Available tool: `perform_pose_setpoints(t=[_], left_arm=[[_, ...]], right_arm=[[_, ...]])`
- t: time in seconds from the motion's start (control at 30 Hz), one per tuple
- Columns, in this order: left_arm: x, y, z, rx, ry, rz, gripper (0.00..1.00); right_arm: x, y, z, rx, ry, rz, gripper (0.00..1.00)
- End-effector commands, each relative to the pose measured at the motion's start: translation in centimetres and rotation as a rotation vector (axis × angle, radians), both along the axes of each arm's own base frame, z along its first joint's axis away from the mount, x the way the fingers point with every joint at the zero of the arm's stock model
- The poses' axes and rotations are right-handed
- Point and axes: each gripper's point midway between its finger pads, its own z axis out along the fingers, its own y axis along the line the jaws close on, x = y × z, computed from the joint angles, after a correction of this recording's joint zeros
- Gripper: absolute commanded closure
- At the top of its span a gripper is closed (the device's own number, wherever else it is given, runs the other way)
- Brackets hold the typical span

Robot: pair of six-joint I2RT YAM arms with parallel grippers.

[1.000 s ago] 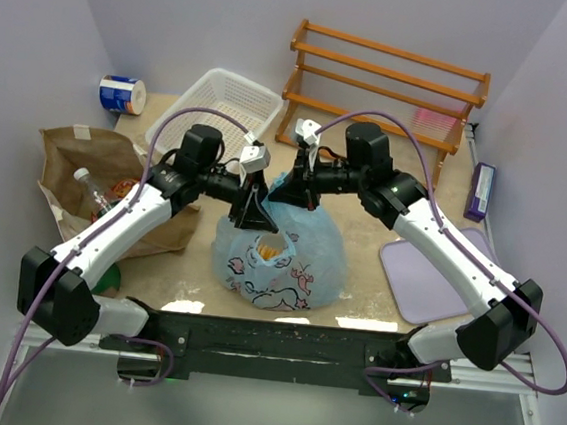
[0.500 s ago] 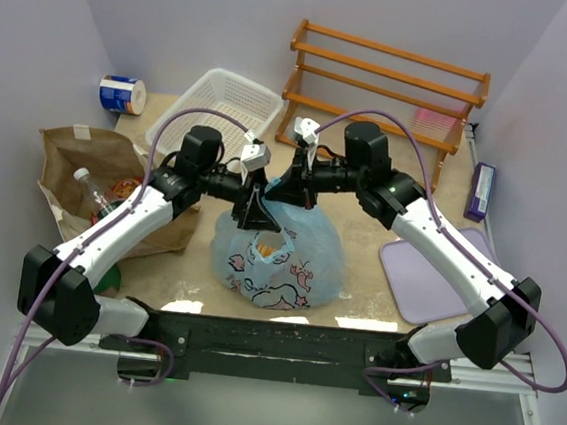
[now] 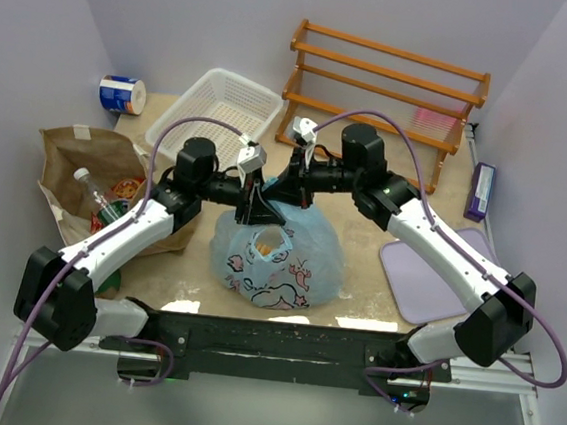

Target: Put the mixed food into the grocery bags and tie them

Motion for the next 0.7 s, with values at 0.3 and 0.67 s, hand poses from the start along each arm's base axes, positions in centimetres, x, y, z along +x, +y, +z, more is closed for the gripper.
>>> perform_pose_setpoints(t=[0.3, 0.67], left_arm=[[-0.1, 0.0, 1.8, -0.084, -0.091, 0.018, 1.0], [-0.7, 0.0, 1.5, -0.068, -0.15, -0.015, 1.0]], right_arm=[[1.2, -1.4, 4.1, 0.073, -0.02, -0.167, 0.37], [3.1, -6.9, 9.5, 0.239, 0.058, -0.474, 0.05]])
